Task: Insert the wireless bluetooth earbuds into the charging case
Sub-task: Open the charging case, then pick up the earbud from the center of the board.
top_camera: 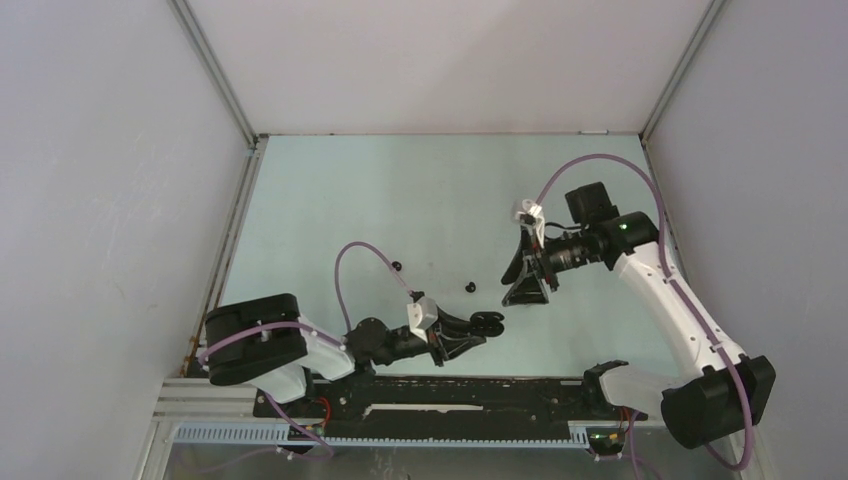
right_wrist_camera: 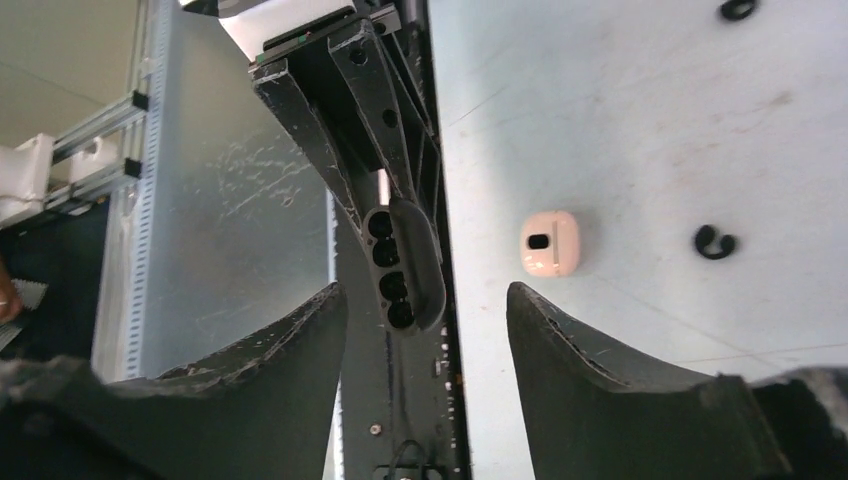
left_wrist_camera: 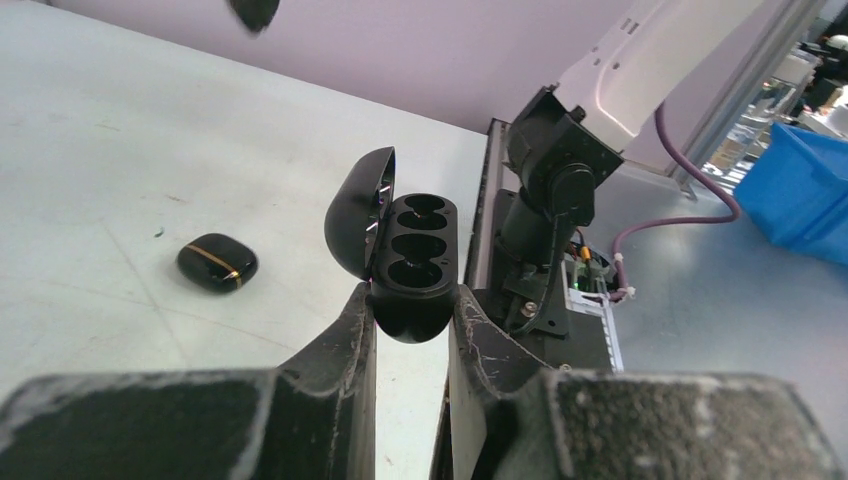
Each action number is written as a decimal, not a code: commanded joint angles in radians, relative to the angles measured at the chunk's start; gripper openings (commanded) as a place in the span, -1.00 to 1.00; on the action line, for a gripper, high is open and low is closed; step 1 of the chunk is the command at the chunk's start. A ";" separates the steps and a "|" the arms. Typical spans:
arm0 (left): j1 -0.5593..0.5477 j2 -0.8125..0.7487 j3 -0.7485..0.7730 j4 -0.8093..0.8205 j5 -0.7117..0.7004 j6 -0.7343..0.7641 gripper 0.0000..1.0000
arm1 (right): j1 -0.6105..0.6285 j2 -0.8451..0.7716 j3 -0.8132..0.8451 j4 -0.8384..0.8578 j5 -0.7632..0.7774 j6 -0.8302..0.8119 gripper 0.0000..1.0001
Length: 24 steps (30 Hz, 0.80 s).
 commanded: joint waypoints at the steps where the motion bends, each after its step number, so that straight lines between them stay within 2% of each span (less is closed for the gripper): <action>1: 0.043 -0.066 -0.048 0.051 -0.041 -0.003 -1.00 | -0.058 -0.034 0.068 -0.020 -0.007 -0.052 0.23; 3: 0.062 -0.112 -0.080 0.052 -0.073 -0.007 -1.00 | -0.061 -0.023 0.062 0.028 0.090 -0.041 0.11; 6: 0.073 -0.160 -0.127 0.051 -0.124 0.001 -1.00 | -0.057 0.022 0.019 0.180 0.248 0.077 -0.14; 10: 0.075 -0.193 -0.163 0.051 -0.163 -0.008 -1.00 | 0.002 0.157 -0.008 0.293 0.426 0.179 -0.34; 12: 0.075 -0.200 -0.171 0.051 -0.159 -0.018 -1.00 | 0.056 0.207 -0.018 0.304 0.462 0.109 -0.42; 14: 0.075 -0.214 -0.182 0.051 -0.163 -0.025 -1.00 | 0.095 0.218 -0.053 0.345 0.465 0.007 -0.42; 18: 0.075 -0.273 -0.223 0.052 -0.212 -0.017 -1.00 | 0.114 0.145 -0.165 0.494 0.454 -0.260 -0.39; 21: 0.076 -0.314 -0.260 0.046 -0.264 0.005 -1.00 | 0.117 0.079 -0.272 0.650 0.464 -0.376 -0.33; 24: 0.082 -0.325 -0.271 0.041 -0.295 0.015 -1.00 | 0.146 0.081 -0.311 0.696 0.484 -0.476 -0.32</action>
